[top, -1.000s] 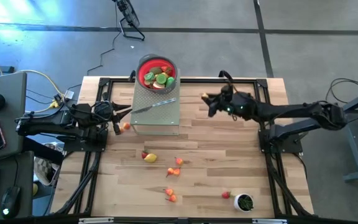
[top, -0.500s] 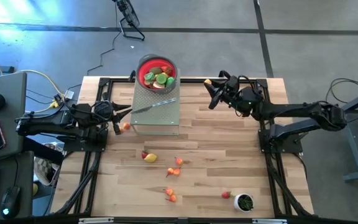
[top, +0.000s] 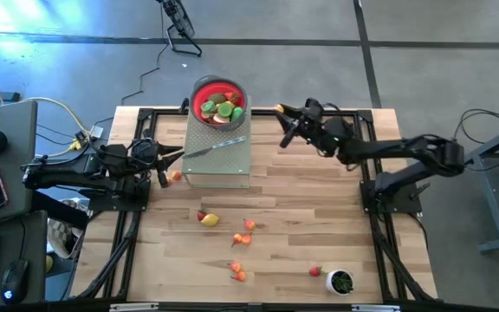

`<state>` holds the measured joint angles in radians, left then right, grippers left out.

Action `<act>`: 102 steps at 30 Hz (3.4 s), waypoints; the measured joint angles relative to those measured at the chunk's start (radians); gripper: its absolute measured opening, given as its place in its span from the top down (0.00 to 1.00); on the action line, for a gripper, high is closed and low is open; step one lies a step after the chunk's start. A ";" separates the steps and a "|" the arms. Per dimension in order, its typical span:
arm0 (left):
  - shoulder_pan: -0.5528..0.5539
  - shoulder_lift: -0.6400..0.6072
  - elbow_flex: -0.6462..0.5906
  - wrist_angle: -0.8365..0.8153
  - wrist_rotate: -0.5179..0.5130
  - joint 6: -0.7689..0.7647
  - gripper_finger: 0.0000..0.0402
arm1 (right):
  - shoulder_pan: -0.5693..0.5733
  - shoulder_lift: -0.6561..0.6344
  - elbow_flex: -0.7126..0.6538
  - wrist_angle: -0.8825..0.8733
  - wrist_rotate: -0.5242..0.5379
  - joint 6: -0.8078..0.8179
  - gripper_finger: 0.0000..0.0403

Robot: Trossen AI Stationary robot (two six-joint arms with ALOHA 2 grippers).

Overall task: Pick & Place Fruit
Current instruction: Put the orange pear into the red strainer on the shelf

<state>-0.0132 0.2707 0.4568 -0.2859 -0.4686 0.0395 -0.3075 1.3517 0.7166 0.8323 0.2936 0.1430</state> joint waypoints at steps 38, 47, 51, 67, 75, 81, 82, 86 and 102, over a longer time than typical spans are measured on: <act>0.000 0.000 0.000 -0.001 0.000 0.000 0.83 | -0.111 0.505 0.605 -0.373 -0.174 -0.165 0.53; 0.000 0.000 0.000 -0.001 0.000 0.000 0.83 | -0.109 0.450 0.605 -0.431 -0.137 -0.166 0.46; 0.000 0.000 0.000 -0.001 0.000 0.000 0.83 | -0.097 0.398 0.605 -0.510 -0.139 -0.167 0.53; 0.000 0.000 0.000 -0.002 0.074 -0.021 0.83 | -0.026 0.325 0.604 -0.809 -0.149 -0.142 0.98; 0.000 0.000 0.000 -0.003 0.075 -0.046 0.83 | 0.002 0.223 0.534 -0.874 -0.168 -0.107 0.98; 0.000 0.000 0.000 -0.013 0.077 -0.190 0.83 | 0.002 0.094 0.353 -0.788 -0.138 -0.031 0.99; 0.000 0.000 0.000 -0.014 0.077 -0.213 0.83 | 0.002 0.070 0.314 -0.768 -0.133 -0.018 0.99; 0.000 0.000 0.000 -0.016 0.103 -0.275 0.83 | 0.002 -0.008 0.182 -0.653 -0.106 0.025 0.99; 0.000 0.071 0.000 -0.039 0.226 -0.405 0.83 | -0.002 -0.083 0.035 -0.480 -0.072 0.062 0.99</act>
<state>-0.0135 0.3420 0.4568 -0.3248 -0.2423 -0.3652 -0.3096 1.2690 0.7521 0.3524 0.2214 0.2050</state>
